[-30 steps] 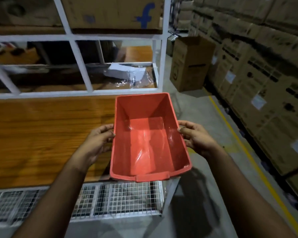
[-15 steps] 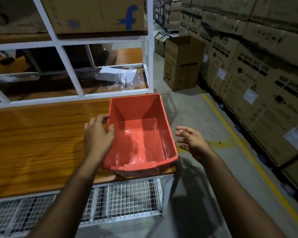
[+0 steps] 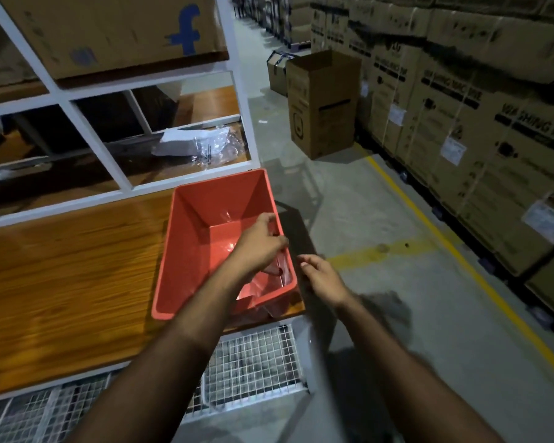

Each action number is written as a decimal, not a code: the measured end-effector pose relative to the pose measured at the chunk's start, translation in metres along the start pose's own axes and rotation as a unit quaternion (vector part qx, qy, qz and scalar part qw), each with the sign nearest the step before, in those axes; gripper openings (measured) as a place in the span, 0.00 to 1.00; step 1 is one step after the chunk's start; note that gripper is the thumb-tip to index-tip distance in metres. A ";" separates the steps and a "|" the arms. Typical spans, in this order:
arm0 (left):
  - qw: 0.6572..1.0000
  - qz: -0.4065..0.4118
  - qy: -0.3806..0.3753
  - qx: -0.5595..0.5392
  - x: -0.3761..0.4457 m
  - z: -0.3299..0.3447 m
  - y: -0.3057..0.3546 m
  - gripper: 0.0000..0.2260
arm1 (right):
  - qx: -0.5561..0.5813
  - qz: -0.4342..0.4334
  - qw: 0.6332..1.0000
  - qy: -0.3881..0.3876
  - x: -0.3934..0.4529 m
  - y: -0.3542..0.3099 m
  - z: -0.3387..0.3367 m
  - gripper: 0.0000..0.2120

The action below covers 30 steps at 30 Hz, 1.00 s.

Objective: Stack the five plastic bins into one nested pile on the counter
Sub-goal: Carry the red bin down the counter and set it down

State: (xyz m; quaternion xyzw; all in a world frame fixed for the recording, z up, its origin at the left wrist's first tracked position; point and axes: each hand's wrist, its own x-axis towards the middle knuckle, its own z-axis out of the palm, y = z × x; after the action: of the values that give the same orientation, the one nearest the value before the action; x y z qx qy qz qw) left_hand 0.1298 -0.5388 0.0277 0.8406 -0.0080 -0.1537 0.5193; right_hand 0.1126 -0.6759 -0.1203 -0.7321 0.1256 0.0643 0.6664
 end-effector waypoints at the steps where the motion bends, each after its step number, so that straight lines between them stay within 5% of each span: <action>1: 1.000 -0.004 -0.001 -0.013 0.000 0.002 0.000 0.20 | -0.002 -0.007 1.000 -0.001 0.001 0.002 0.000 0.15; 13: 0.997 -0.002 0.044 -0.070 0.001 0.027 -0.005 0.21 | 0.058 -0.017 0.997 -0.049 -0.003 0.006 0.009 0.11; 26: 0.995 -0.017 0.025 -0.092 0.005 0.038 0.001 0.21 | -0.032 -0.048 0.995 -0.078 0.002 0.015 0.002 0.29; 30: 0.995 -0.016 0.024 -0.093 0.006 0.038 0.002 0.22 | 0.005 -0.055 0.994 -0.089 0.001 0.011 0.001 0.26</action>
State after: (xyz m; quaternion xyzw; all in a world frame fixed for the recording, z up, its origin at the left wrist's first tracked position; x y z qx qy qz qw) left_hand 0.1259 -0.5738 0.0118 0.7921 0.0325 -0.1424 0.5926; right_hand 0.1106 -0.6758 -0.1310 -0.7261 0.0257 0.0924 0.6809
